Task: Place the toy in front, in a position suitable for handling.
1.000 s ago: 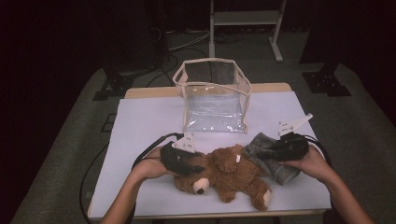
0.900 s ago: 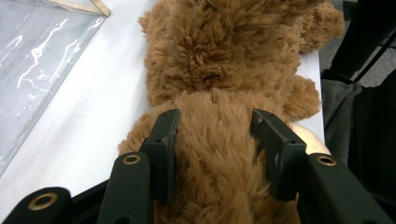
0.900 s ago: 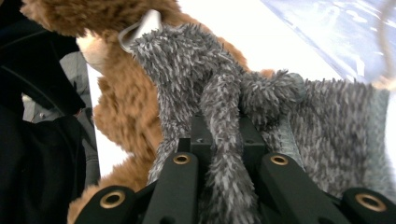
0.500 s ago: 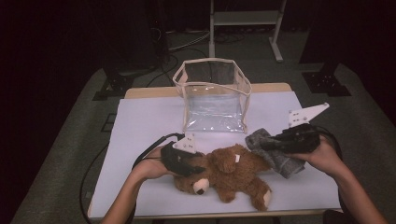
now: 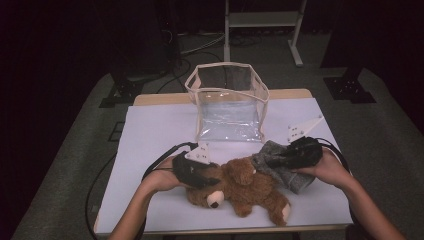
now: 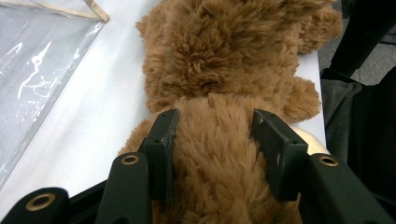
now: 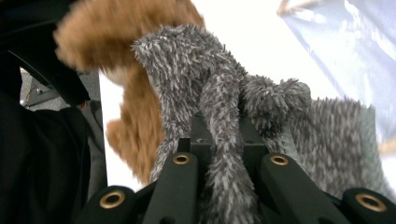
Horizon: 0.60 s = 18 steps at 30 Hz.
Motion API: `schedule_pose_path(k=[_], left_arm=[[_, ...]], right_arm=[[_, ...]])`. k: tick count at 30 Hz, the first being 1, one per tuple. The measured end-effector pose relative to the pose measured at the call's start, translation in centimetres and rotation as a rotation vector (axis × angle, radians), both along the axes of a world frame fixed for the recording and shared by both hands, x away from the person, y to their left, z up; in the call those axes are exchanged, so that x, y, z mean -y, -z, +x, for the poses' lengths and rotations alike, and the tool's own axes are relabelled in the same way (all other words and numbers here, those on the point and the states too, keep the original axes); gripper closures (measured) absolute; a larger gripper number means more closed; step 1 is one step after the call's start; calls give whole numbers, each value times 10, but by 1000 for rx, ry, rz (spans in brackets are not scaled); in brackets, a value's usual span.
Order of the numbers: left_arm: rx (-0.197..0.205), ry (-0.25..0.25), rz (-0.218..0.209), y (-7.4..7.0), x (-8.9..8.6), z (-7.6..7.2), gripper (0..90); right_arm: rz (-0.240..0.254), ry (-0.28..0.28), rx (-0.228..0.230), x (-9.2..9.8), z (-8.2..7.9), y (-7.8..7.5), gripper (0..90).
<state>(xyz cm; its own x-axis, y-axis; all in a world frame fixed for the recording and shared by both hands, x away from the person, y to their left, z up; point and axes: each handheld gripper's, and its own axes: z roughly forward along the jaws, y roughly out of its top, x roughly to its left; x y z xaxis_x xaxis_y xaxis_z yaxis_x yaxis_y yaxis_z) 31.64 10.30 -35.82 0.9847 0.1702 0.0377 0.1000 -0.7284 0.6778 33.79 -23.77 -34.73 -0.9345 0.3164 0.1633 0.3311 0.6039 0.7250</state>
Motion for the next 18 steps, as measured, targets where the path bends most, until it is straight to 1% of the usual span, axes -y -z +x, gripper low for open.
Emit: schedule_pose_path(k=[2,3,6,8,9,11,12,14,15,16,18], left_arm=[[0,3,1,0,1,0,521],[-1,1,2,0,2,0,522],[5,3,6,-1,5,1,531],[4,6,14,-1,5,2,533],[4,6,14,-1,5,2,533],[2,6,16,-1,6,2,533],[3,8,17,-2,6,2,533],[5,11,13,-1,4,2,533],[5,11,13,-1,4,2,533],[1,5,-2,1,3,2,533],[-1,6,-10,2,1,3,532]], right_arm=[[6,14,-9,8,-2,2,805],[17,18,-4,11,-3,0,805],[51,8,28,9,-8,-16,805],[85,-19,57,0,-11,-32,805],[97,-38,78,-8,-11,-42,805],[99,-71,102,-24,-10,-52,805],[96,-83,107,-32,-8,-53,806],[81,-98,101,-46,-3,-49,806],[81,-98,101,-46,-3,-49,806],[60,-98,68,-53,3,-35,806],[38,-91,25,-53,8,-17,806]])
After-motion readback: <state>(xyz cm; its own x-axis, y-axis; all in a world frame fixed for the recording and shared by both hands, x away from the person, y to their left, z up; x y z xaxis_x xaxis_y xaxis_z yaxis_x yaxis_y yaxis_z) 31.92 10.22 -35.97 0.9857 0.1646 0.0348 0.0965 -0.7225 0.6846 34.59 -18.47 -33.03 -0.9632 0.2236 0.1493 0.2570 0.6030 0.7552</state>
